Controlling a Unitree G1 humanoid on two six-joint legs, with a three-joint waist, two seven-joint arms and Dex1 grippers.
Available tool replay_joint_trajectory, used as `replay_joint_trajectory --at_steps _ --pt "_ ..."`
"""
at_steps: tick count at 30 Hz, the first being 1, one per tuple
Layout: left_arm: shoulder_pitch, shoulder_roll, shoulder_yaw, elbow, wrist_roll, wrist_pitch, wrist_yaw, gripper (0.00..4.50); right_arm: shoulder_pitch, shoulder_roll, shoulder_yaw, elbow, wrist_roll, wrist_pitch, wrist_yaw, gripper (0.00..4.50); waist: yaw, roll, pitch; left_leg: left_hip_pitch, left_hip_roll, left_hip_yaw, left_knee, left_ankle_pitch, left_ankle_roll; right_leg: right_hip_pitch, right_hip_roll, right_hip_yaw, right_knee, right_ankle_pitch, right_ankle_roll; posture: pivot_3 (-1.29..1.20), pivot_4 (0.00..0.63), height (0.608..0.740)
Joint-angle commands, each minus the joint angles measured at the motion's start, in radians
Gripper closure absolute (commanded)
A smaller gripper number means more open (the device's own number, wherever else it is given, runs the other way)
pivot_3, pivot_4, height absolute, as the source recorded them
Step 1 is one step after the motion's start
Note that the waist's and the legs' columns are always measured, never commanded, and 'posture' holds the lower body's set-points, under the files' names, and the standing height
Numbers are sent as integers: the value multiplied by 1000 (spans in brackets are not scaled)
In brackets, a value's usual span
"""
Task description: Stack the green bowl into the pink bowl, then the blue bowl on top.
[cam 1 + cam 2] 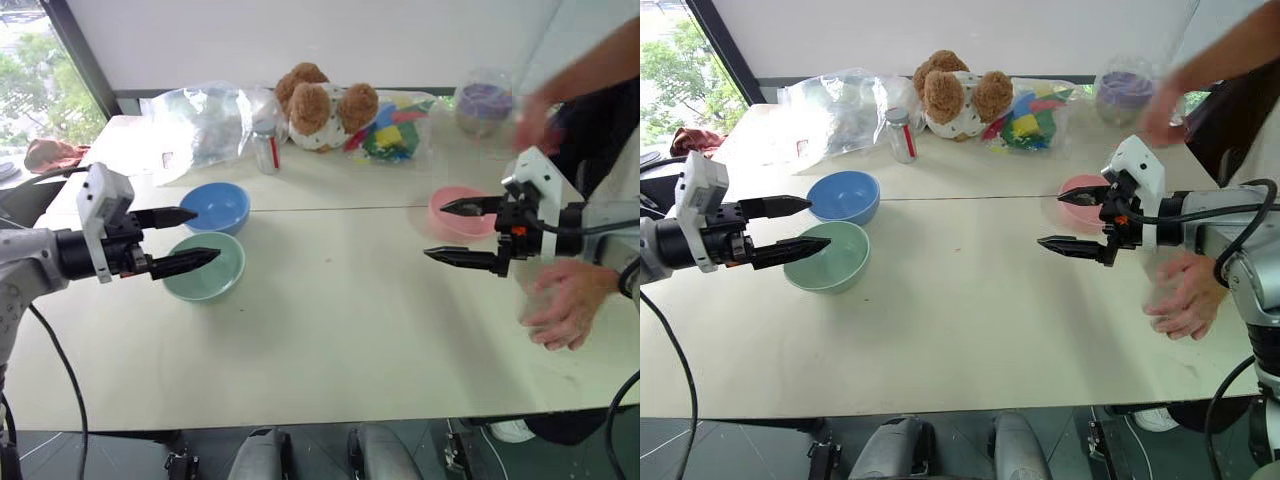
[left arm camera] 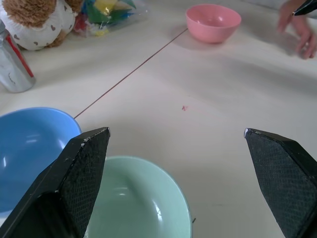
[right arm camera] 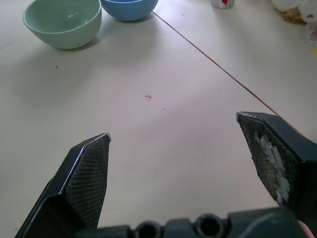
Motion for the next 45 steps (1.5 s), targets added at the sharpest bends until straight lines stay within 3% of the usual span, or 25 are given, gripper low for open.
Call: replay_joint_trajectory --at_steps 1,26,34,39,44,45 --pt "-29 -3 15 -9 5 -27 16 0 -38 4 11 29 -51 -42 -19 70 0 0 0 0 0 0 0 0 0 0 0 0 0 0 0 0 150 740" --pt "-81 -49 -37 -22 4 -49 37 0 -114 31 95 112 -170 36 -98 70 -1 0 0 0 0 0 0 0 0 0 0 0 0 0 0 0 150 740" --pt "-108 -71 -66 -20 8 -54 44 0 -320 185 282 554 -410 -93 -183 70 -5 0 0 0 0 1 0 0 0 0 1 1 0 0 0 0 150 740" --pt "-101 -82 -61 -38 11 -55 57 0 -417 285 350 873 -505 -228 -155 70 -5 0 0 -1 0 2 -1 0 0 -1 1 1 0 0 0 0 150 740" --pt "-75 -81 -42 -59 8 -52 74 0 -468 333 365 1068 -573 -335 -145 70 -6 0 0 -1 0 2 0 0 0 -1 1 1 0 0 0 0 150 740" --pt "-66 -79 -35 -66 6 -49 78 0 -483 341 359 1100 -581 -349 -149 299 -7 0 0 -1 0 2 0 0 0 -1 1 1 0 0 0 0 150 740"
